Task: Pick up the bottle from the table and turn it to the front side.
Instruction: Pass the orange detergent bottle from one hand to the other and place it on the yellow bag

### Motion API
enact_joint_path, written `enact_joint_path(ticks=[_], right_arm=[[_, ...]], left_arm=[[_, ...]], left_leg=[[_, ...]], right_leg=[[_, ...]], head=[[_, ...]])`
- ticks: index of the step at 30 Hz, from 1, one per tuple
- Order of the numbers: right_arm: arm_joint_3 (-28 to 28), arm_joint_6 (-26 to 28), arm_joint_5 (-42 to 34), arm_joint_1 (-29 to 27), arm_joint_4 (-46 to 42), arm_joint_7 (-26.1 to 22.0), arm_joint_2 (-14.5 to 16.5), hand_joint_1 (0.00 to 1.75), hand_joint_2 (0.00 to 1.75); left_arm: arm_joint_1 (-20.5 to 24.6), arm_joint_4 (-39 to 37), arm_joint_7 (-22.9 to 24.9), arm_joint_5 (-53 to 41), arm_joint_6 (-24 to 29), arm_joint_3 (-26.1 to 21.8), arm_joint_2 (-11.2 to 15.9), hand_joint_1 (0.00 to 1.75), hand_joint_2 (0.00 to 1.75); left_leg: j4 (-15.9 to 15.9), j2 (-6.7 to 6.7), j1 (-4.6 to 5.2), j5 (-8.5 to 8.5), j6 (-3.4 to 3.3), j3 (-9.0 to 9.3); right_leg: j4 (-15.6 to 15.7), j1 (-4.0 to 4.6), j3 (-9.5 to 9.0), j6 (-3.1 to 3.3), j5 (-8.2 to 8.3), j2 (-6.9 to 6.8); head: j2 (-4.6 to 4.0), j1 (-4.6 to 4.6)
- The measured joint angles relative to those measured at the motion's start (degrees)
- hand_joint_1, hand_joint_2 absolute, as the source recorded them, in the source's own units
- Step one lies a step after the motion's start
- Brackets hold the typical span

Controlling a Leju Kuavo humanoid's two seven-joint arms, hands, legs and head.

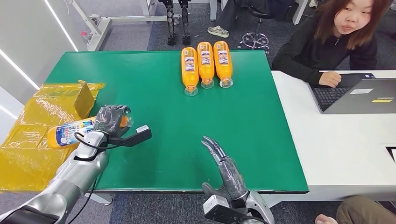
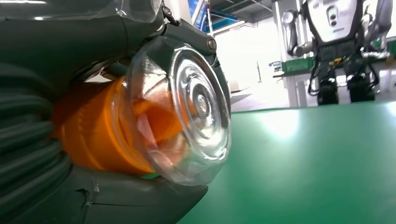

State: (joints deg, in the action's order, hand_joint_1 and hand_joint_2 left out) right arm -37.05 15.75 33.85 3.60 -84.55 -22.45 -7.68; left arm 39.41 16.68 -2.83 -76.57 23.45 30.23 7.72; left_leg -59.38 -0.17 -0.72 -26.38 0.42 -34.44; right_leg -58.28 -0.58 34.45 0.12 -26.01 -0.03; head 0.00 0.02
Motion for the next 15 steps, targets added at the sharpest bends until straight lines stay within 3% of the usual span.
enact_joint_path(ticks=[15], right_arm=[[-0.2,-1.2,-0.8,1.3,0.1,0.0,-1.5,0.0,0.0]], left_arm=[[0.1,-1.7,1.6,-1.3,-2.9,1.2,2.2,0.0,1.75]], left_leg=[[0.0,0.0,0.0,0.0,0.0,0.01]], right_leg=[[0.0,0.0,0.0,0.0,0.0,0.0]], head=[[0.0,0.0]])
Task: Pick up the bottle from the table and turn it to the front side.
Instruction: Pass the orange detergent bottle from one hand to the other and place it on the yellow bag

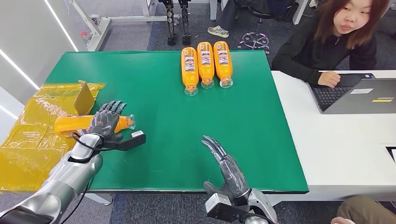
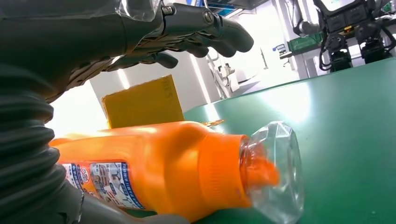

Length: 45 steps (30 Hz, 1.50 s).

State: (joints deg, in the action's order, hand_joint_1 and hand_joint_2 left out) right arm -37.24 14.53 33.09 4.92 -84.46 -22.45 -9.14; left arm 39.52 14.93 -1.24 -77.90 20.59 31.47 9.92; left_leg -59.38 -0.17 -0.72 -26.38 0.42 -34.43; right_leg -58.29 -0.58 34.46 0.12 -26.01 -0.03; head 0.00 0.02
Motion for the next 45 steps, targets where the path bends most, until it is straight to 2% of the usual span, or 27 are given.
enact_joint_path(ticks=[3,6,8,11,15,19,23,27,30,37,45], right_arm=[[0.0,0.0,0.0,0.1,0.0,0.0,0.0,0.0,0.0],[0.0,0.2,0.1,0.1,0.0,0.0,-0.1,0.0,0.0],[0.0,0.8,0.4,-0.2,0.0,0.1,-0.1,0.0,0.0],[0.3,2.1,1.0,-1.0,-0.5,0.4,-0.2,0.0,0.0],[1.4,3.7,1.1,-2.3,-1.5,0.6,-0.7,0.0,0.0],[2.8,5.2,1.1,-3.3,-2.6,0.2,-1.1,0.0,0.0],[4.6,6.5,1.4,-4.5,-4.5,0.2,-1.2,0.0,1.75],[8.1,7.7,1.3,-7.0,-8.3,0.0,-1.5,0.0,1.75],[11.3,8.3,-1.2,-9.6,-11.5,-1.6,-2.2,0.0,1.75],[19.3,8.0,-7.0,-16.6,-19.9,-5.9,-3.6,0.0,1.75],[24.3,5.7,-8.7,-19.5,-26.6,-7.8,-3.3,0.0,1.75]], left_arm=[[0.0,0.0,-1.1,0.9,1.6,0.0,0.2,0.0,1.75],[0.2,0.0,-4.5,2.7,4.6,-0.4,0.3,0.0,1.75],[0.3,0.2,-8.8,6.0,7.0,-1.6,-0.1,0.0,1.75],[0.3,1.5,-18.1,12.7,9.2,-5.1,-1.2,0.0,1.75],[-1.1,6.7,-31.2,23.3,4.8,-10.4,-3.1,0.0,1.75],[-5.6,17.5,-37.5,35.5,-6.2,-13.1,-4.4,0.0,1.75],[-10.6,30.6,-38.3,48.2,-16.5,-13.2,-4.9,0.0,1.75],[-14.3,40.7,-38.8,62.3,-26.0,-13.2,-6.1,0.0,1.75],[-16.4,44.7,-38.9,68.2,-28.9,-13.1,-6.7,0.0,1.75],[-23.3,49.9,-39.0,75.7,-30.2,-12.5,-9.4,0.0,1.75],[-28.4,50.8,-39.0,79.9,-30.4,-12.4,-14.2,0.0,1.75]], left_leg=[[0.0,0.0,0.0,0.0,0.0,0.01],[0.0,0.0,0.0,0.0,0.0,0.01],[0.0,0.0,0.0,0.0,0.0,0.01],[0.0,0.01,0.01,0.0,0.0,0.01],[0.0,0.01,0.04,0.0,0.0,0.0],[0.0,-0.04,0.07,-0.01,-0.01,0.0],[0.0,0.0,0.07,-0.02,0.0,-0.01],[0.0,0.02,0.07,-0.04,-0.01,-0.01],[0.0,0.02,0.08,-0.05,-0.01,-0.01],[0.0,0.02,0.09,-0.08,-0.04,-0.02],[0.0,0.01,0.09,-0.12,-0.06,-0.02]], right_leg=[[0.0,0.0,0.0,0.0,0.0,0.0],[0.0,0.0,0.01,0.0,0.0,0.0],[0.0,0.0,0.02,0.0,0.0,0.0],[0.0,-0.01,0.01,0.0,0.0,-0.01],[0.0,-0.04,0.0,0.0,0.0,-0.01],[0.0,-0.08,0.02,-0.01,0.0,0.02],[0.0,-0.08,0.03,-0.01,0.0,-0.01],[0.0,-0.08,0.01,-0.02,-0.01,-0.02],[0.0,-0.1,0.0,-0.02,-0.01,-0.03],[0.1,-0.12,0.0,-0.06,-0.04,-0.03],[0.1,-0.11,-0.01,-0.07,-0.04,-0.03]], head=[[0.0,0.0],[0.0,0.01],[0.0,0.01],[0.0,0.0],[0.0,0.0],[0.0,0.0],[-0.01,0.0],[-0.01,0.01],[0.0,-0.01],[0.0,-0.01],[0.0,0.01]])
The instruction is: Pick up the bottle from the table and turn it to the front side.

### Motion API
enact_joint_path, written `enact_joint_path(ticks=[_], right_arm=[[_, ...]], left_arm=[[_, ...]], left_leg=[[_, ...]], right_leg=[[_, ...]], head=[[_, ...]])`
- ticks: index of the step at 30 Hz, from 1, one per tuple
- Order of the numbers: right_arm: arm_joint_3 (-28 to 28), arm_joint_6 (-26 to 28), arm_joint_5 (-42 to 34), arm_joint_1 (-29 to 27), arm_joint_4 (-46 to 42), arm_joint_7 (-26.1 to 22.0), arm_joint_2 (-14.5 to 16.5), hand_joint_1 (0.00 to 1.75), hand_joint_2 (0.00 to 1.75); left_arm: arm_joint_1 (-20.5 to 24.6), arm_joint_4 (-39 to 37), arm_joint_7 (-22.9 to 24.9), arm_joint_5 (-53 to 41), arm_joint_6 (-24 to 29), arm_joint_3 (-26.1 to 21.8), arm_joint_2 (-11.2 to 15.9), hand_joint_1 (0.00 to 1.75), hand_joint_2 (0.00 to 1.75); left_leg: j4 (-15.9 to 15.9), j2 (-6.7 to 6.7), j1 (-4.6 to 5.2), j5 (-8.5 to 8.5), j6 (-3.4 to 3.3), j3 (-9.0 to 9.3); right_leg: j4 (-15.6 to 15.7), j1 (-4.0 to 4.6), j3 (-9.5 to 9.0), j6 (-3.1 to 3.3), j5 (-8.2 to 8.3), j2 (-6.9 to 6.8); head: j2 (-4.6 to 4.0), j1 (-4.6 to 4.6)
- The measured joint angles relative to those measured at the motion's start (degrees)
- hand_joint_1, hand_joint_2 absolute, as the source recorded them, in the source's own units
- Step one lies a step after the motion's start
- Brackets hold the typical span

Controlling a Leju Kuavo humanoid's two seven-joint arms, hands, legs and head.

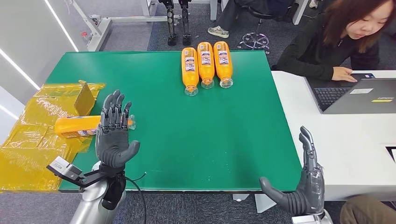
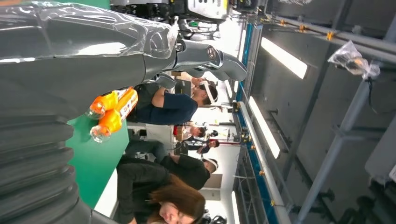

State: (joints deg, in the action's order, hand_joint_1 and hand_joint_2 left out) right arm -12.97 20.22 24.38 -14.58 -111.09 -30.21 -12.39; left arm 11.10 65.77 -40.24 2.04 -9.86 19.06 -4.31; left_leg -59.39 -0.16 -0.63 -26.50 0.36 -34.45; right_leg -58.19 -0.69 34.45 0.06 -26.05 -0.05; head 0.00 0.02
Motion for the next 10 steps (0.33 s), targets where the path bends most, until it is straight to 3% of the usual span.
enact_joint_path(ticks=[10], right_arm=[[2.8,-4.1,-3.4,0.5,-1.7,-2.1,1.0,0.0,1.75]], left_arm=[[-0.3,0.2,2.3,-1.2,0.4,0.0,-3.7,0.0,1.75]], left_leg=[[0.0,0.01,0.0,0.02,-0.01,0.01]], right_leg=[[0.0,0.0,-0.04,0.0,0.01,-0.01]], head=[[0.0,0.0]])
